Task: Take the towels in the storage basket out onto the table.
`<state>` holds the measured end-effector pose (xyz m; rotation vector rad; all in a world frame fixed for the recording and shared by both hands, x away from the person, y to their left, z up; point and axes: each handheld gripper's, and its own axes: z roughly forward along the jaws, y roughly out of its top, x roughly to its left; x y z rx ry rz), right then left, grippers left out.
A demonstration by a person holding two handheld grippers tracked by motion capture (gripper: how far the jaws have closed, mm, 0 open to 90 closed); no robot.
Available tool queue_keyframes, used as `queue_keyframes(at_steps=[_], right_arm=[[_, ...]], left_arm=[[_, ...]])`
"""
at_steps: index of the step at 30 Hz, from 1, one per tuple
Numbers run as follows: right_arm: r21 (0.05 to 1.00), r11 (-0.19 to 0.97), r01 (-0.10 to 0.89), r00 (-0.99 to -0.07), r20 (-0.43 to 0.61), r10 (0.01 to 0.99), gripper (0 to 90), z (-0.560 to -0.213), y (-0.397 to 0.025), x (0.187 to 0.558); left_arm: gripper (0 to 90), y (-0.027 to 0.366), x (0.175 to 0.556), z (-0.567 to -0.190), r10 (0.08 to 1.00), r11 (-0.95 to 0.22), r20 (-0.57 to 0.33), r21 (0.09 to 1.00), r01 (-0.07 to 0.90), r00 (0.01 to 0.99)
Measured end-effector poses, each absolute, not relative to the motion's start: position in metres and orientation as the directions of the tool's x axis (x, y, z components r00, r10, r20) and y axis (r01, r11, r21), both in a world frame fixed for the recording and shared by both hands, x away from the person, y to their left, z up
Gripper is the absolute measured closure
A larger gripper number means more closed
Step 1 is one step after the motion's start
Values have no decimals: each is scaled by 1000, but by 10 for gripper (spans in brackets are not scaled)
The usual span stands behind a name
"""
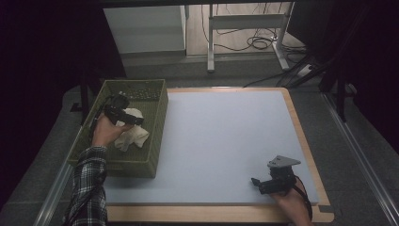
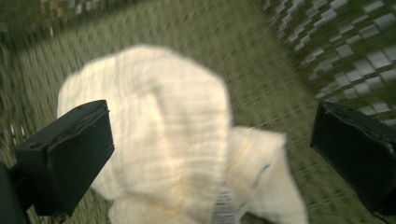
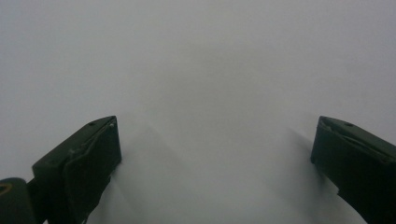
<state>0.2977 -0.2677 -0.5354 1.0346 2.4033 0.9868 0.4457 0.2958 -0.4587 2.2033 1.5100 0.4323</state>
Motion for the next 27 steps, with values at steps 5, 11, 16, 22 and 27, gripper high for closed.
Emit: queue_keyframes(at_steps=[5, 11, 16, 22, 27], right_arm=[[714, 493, 498, -675, -37, 737, 18, -535, -268, 298], [714, 493, 498, -675, -37, 737, 18, -535, -268, 298], [714, 493, 498, -675, -37, 737, 18, -535, -268, 298], [714, 493, 498, -675, -37, 737, 18, -535, -268, 298], [714, 493, 498, -675, -38, 736, 18, -535, -268, 298]], left_arm=[[11, 303, 453, -474, 941, -300, -12, 429, 852, 337], [17, 304, 465, -496, 951, -288, -21, 301, 909, 309], [53, 301, 471, -510, 951, -304, 3, 176, 936, 309], [430, 299, 469, -505, 943, -330, 14, 153, 932, 332], [645, 295, 467, -502, 932, -361, 24, 139, 922, 361]])
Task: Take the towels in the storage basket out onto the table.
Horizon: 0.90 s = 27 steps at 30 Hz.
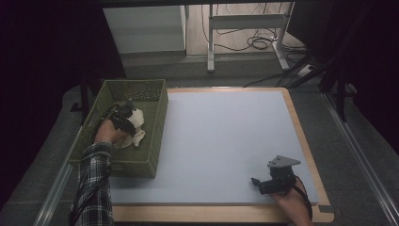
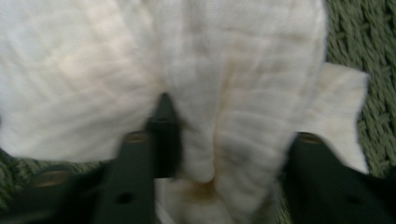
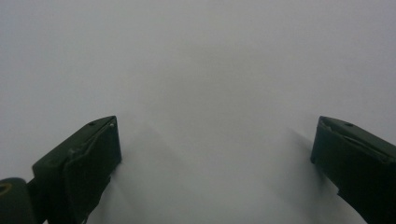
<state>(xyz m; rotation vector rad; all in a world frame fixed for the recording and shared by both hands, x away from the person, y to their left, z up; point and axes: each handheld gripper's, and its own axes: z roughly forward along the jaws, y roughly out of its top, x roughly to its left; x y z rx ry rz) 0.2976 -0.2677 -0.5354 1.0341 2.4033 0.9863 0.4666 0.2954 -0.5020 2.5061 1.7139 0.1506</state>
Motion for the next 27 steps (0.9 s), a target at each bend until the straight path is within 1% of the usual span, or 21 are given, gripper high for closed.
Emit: queue_keyframes(at_steps=[1, 2, 4, 5, 6, 7, 11, 13, 14, 15, 16, 21, 27], right_arm=[[714, 493, 498, -675, -38, 737, 18, -535, -268, 298], [714, 493, 497, -676, -38, 736, 18, -535, -268, 298], [714, 493, 498, -675, -38, 737, 18, -535, -268, 298], [714, 493, 498, -676, -37, 736, 18, -535, -268, 298], [714, 493, 498, -676, -37, 736, 18, -535, -268, 298], [714, 493, 498, -675, -38, 737, 17, -535, -268, 298], [714, 493, 498, -675, -37, 736, 18, -535, -268, 298], [714, 493, 497, -676, -38, 736, 18, -535, -268, 298], [714, 493, 497, -676, -38, 736, 18, -535, -268, 298], [714, 493, 497, -676, -38, 736, 18, -535, -268, 298], [714, 493, 497, -676, -38, 736, 18, -535, -268, 298], [714, 493, 497, -676, -38, 736, 18, -535, -268, 298], [714, 493, 497, -676, -38, 736, 18, -535, -268, 298]], left_arm=[[707, 294, 466, -502, 926, -376, 40, 137, 916, 375], [731, 294, 466, -501, 925, -379, 41, 136, 915, 377], [757, 295, 465, -500, 926, -378, 33, 138, 915, 377], [761, 299, 465, -498, 936, -347, -5, 158, 924, 352], [762, 299, 465, -498, 936, -347, -5, 158, 924, 352], [762, 301, 464, -496, 939, -335, -25, 171, 927, 344], [760, 305, 458, -485, 940, -317, -42, 252, 914, 338], [758, 308, 452, -476, 935, -316, -66, 288, 904, 347], [758, 308, 452, -476, 935, -316, -66, 288, 904, 347], [757, 311, 448, -469, 934, -309, -78, 319, 896, 350], [757, 311, 448, -469, 934, -309, -78, 319, 896, 350], [756, 320, 434, -447, 928, -270, -124, 424, 864, 351], [754, 323, 423, -433, 923, -270, -118, 478, 836, 365]])
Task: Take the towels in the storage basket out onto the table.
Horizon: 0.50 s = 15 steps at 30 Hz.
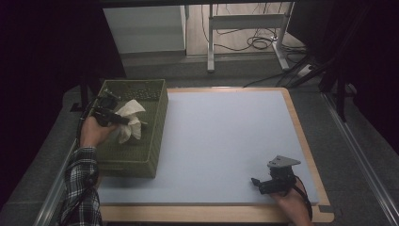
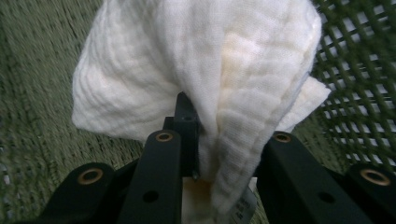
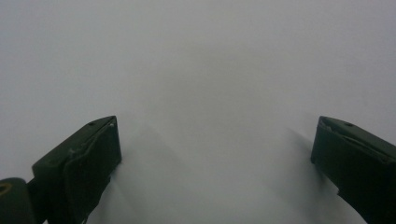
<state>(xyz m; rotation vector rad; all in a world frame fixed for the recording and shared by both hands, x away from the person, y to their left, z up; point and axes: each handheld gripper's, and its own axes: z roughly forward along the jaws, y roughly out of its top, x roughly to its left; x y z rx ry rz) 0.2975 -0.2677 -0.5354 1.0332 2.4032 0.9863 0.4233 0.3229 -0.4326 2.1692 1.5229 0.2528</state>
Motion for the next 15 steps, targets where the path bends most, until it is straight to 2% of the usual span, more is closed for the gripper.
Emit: queue_keyframes(at_steps=[15], right_arm=[[713, 494, 497, -675, -39, 737, 17, -535, -268, 297]], left_arm=[[749, 327, 399, -394, 920, -242, -115, 588, 772, 376]])
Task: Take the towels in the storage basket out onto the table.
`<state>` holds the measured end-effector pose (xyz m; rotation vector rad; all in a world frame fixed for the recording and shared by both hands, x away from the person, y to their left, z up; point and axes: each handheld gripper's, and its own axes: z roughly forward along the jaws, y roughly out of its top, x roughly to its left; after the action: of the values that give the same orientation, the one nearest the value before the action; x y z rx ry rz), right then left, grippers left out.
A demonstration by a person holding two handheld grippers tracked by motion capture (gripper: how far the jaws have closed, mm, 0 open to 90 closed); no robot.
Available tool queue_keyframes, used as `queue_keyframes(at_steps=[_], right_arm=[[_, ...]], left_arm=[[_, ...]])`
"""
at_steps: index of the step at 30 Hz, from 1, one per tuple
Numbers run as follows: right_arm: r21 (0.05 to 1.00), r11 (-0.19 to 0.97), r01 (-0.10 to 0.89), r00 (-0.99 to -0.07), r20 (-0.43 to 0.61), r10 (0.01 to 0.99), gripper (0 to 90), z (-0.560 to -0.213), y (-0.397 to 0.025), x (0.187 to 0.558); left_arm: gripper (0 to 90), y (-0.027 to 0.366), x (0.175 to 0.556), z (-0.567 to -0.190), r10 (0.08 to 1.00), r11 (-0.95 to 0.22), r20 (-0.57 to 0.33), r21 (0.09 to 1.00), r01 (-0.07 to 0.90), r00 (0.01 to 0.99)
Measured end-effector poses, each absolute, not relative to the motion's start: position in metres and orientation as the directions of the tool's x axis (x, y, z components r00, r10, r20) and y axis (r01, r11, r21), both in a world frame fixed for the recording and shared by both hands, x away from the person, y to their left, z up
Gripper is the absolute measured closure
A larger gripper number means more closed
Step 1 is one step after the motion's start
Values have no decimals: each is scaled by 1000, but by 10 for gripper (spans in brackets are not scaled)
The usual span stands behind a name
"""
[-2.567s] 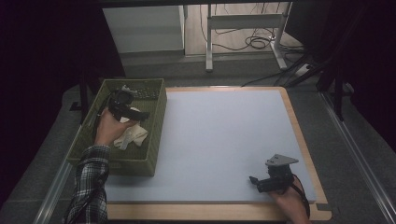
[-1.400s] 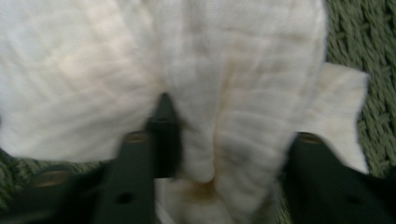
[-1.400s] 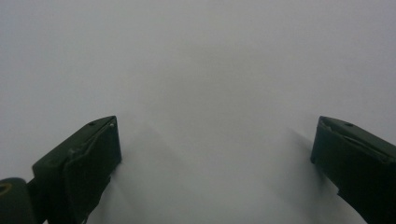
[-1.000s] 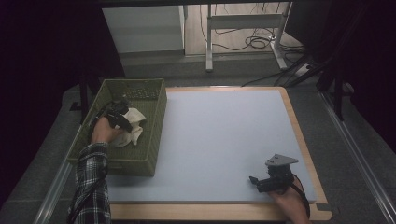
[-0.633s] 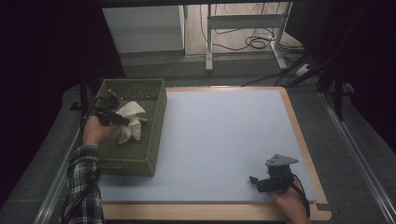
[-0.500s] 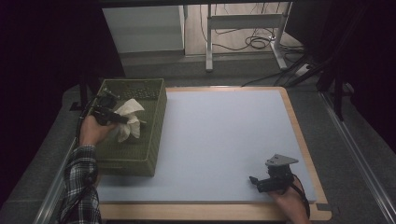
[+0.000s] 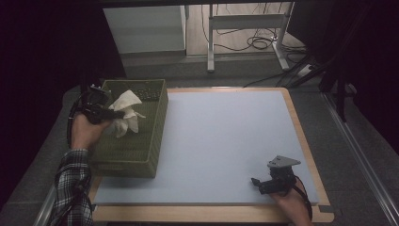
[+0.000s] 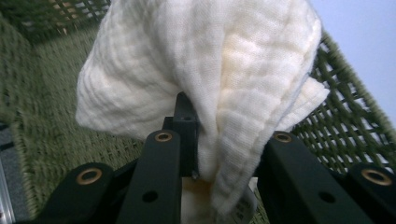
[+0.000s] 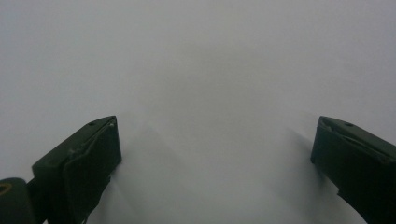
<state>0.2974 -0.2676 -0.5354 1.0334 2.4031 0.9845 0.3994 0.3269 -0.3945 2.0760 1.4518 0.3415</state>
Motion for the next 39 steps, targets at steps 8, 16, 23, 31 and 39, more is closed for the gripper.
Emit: queue_keyframes(at_steps=[8, 16, 23, 31, 39], right_arm=[[713, 494, 497, -675, -40, 736, 18, -535, -268, 297], [713, 493, 498, -675, -39, 737, 17, -535, -267, 297], [714, 494, 497, -675, -40, 737, 18, -535, -268, 297], [714, 493, 497, -675, -39, 737, 17, -535, -268, 297], [714, 493, 498, -675, -38, 737, 17, -535, -268, 297]], left_arm=[[748, 326, 390, -377, 916, -226, -113, 646, 729, 384], [749, 315, 386, -365, 898, -236, -117, 684, 691, 423], [749, 300, 386, -353, 881, -251, -115, 710, 658, 460], [748, 277, 391, -341, 852, -266, -124, 733, 626, 508], [749, 247, 399, -339, 822, -297, -123, 741, 603, 556]])
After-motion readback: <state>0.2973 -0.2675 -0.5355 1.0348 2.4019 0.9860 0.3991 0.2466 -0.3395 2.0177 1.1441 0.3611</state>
